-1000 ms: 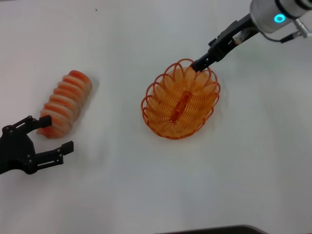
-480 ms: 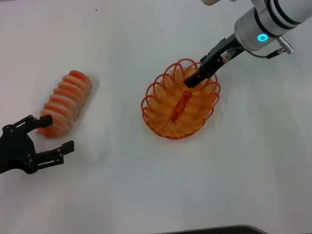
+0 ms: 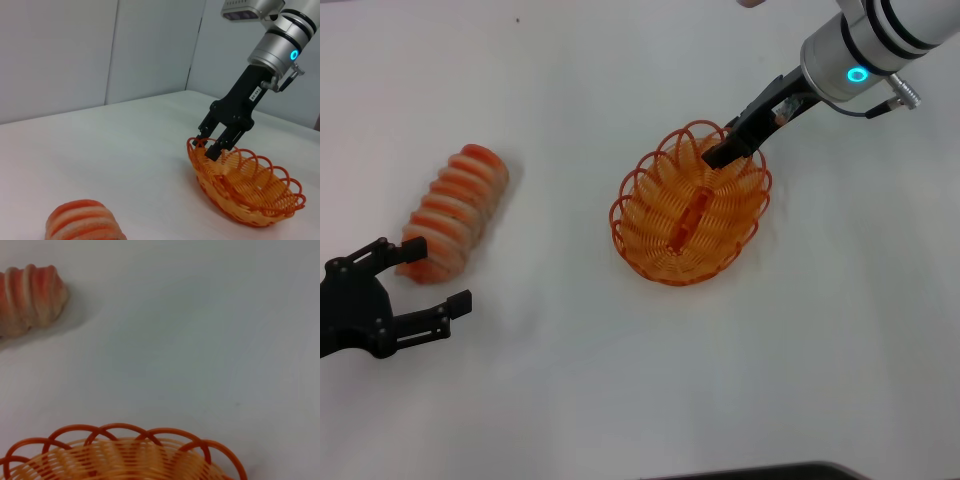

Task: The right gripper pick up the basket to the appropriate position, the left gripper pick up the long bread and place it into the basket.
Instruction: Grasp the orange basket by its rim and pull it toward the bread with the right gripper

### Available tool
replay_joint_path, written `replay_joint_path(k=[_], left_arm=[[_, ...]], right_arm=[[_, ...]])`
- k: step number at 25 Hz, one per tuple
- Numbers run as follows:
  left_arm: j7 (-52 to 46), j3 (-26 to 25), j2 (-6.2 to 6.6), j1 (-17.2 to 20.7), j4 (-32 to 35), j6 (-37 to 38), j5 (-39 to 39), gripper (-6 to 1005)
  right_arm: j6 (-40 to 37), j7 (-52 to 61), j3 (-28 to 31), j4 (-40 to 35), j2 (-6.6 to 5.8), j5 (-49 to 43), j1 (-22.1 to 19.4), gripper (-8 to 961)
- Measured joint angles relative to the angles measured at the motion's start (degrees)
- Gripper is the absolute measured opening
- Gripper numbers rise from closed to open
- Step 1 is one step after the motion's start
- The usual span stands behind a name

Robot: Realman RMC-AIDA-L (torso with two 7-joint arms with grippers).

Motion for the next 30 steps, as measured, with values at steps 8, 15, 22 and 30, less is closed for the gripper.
replay_joint_path(k=[8, 15, 22, 30], left_arm=[[0.0, 0.0, 0.0, -0.1, 0.0, 0.0, 0.0, 932], [0.0, 0.1, 0.0, -0.1, 0.0, 0.0, -0.1, 932], [0.0, 0.2, 0.0, -0.1, 0.0, 0.0, -0.2, 932], [0.0, 0.2, 0.0, -0.1, 0.0, 0.3, -0.2, 932]], right_arm=[[0.3, 0.0, 0.0, 0.4, -0.03, 0.0, 0.3, 514], [0.5, 0.0, -0.5, 1.1, -0.04, 0.0, 0.6, 240], [0.4, 0.0, -0.1, 1.3, -0.14, 0.6, 0.4, 133], [-1.7, 0.6, 1.9, 0.8, -0.42, 1.5, 0.1, 126]])
